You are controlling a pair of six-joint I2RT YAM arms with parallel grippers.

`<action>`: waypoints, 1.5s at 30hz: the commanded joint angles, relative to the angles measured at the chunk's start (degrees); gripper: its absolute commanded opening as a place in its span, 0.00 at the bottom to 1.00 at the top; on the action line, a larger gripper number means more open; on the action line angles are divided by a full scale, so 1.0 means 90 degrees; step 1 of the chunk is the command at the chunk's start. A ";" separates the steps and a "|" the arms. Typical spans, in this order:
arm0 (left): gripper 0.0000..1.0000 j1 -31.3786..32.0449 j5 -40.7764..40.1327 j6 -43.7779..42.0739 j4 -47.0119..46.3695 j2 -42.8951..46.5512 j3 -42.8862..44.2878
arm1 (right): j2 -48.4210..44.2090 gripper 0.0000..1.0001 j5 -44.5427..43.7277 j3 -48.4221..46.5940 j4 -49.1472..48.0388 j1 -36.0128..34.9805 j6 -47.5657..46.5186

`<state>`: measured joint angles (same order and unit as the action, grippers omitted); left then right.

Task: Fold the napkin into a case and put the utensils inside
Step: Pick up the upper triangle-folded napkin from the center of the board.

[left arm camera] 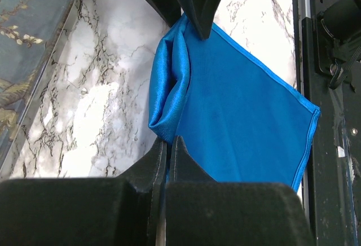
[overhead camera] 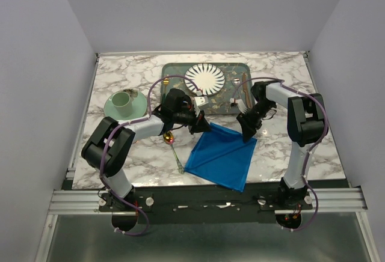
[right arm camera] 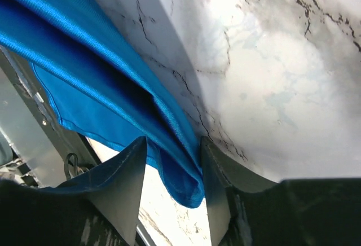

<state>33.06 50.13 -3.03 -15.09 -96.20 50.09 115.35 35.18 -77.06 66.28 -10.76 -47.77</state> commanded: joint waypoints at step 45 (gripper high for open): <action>0.00 -0.1163 0.0661 -0.2856 0.1550 -0.0873 0.3743 | -0.1644 0.01 -0.3068 -0.2481 -0.1747 0.0229 0.0024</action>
<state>23.46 54.37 -23.03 0.08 -103.22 88.27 103.63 17.28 -112.88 61.73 -9.45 -48.31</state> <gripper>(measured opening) 0.018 0.014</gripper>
